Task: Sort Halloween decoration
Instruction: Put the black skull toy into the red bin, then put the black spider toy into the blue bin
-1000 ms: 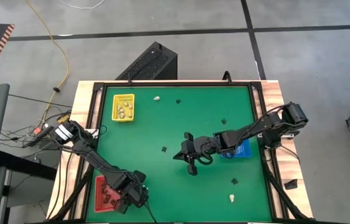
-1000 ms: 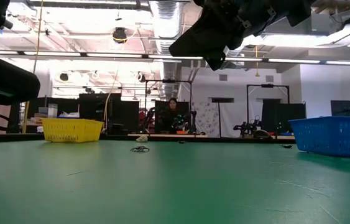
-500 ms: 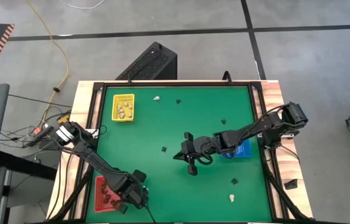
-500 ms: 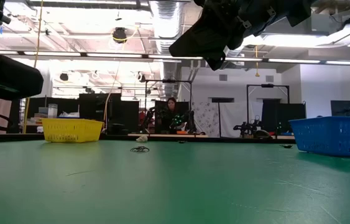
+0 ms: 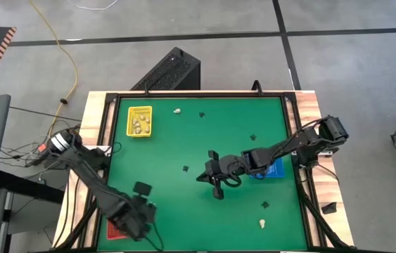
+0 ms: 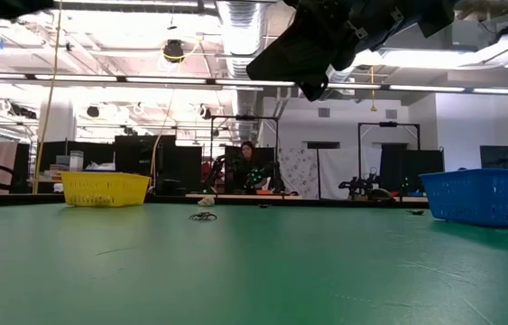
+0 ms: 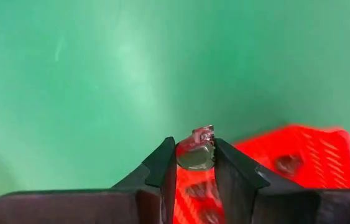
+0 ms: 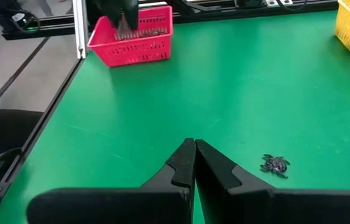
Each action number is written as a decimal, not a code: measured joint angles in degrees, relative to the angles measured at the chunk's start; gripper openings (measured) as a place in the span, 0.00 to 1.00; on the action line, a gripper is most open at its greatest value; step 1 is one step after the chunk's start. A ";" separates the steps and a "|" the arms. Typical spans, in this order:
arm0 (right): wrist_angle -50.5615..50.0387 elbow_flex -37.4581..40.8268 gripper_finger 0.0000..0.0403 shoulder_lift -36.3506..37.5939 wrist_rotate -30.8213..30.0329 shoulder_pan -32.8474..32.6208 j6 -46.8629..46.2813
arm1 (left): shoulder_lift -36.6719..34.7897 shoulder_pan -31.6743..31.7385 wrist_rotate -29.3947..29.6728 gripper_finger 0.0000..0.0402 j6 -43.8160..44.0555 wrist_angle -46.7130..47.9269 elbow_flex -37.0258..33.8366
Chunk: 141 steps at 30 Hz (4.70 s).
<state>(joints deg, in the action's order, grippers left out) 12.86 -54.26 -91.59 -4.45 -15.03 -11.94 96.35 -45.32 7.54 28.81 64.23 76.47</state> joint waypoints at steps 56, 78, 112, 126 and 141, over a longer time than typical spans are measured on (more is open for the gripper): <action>-24.62 0.00 0.10 6.97 -2.03 -1.33 -5.78 | -2.87 29.88 25.69 0.41 6.39 -84.93 -39.36; -25.81 0.00 0.10 6.97 -3.15 -1.33 -3.02 | 13.32 23.14 40.70 0.41 16.71 -79.56 -34.02; -43.36 0.00 0.10 20.79 -27.34 -14.88 -20.78 | 7.59 27.76 29.21 0.04 -11.62 -88.65 -25.84; -41.94 0.02 0.10 24.98 -43.26 -20.47 -22.13 | 23.29 38.38 -1.95 0.04 -20.26 -100.32 -4.40; -47.48 1.51 0.10 17.88 -33.39 -30.77 -34.91 | 14.44 33.89 5.97 0.04 -36.15 -66.75 -1.21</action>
<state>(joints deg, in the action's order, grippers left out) -34.61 -52.75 -73.71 -37.84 -45.80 -46.85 110.79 -11.43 13.50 -7.34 -2.52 75.26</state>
